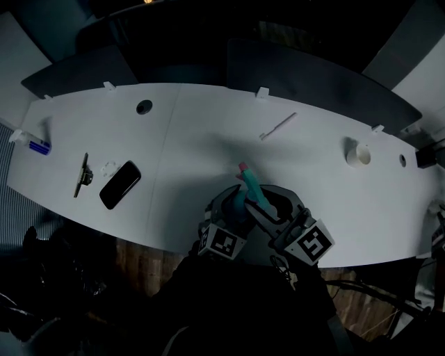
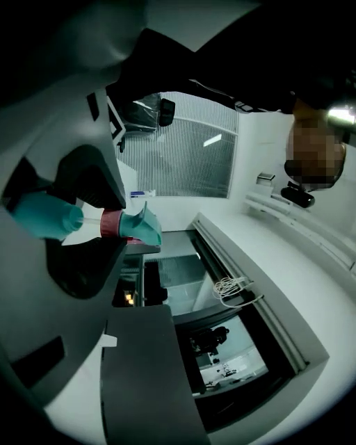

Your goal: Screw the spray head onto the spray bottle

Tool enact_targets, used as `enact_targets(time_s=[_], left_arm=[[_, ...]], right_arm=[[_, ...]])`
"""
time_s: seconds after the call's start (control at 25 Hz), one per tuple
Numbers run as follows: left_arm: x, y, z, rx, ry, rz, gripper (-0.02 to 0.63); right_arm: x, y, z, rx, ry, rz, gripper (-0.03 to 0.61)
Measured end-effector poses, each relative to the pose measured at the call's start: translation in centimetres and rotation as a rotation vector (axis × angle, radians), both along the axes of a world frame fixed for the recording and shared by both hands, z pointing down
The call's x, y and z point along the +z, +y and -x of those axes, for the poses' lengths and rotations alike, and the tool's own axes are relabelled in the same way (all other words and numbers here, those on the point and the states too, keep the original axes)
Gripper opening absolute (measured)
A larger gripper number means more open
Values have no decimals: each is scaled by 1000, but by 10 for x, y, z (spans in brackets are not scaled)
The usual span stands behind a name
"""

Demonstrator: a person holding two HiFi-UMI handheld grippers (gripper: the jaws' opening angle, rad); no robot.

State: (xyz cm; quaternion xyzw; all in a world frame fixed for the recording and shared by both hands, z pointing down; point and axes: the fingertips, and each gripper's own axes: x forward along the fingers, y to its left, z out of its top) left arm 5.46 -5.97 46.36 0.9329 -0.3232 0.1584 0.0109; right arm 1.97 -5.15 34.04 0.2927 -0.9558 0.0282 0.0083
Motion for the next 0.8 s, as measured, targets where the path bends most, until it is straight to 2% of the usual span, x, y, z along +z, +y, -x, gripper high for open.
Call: enact_targets(time_s=[0.44,0.68,0.8], left_arm=[[0,2,1,-6,2,6,394],[1,2,0,-13,4,15,394],[1,3,1,-10,2,11,394]], right_arm=[[38,7,8,-18,69,35,133],[40,10,7,-11,38,-10,133],[40,11,8,-7,47,19,133]])
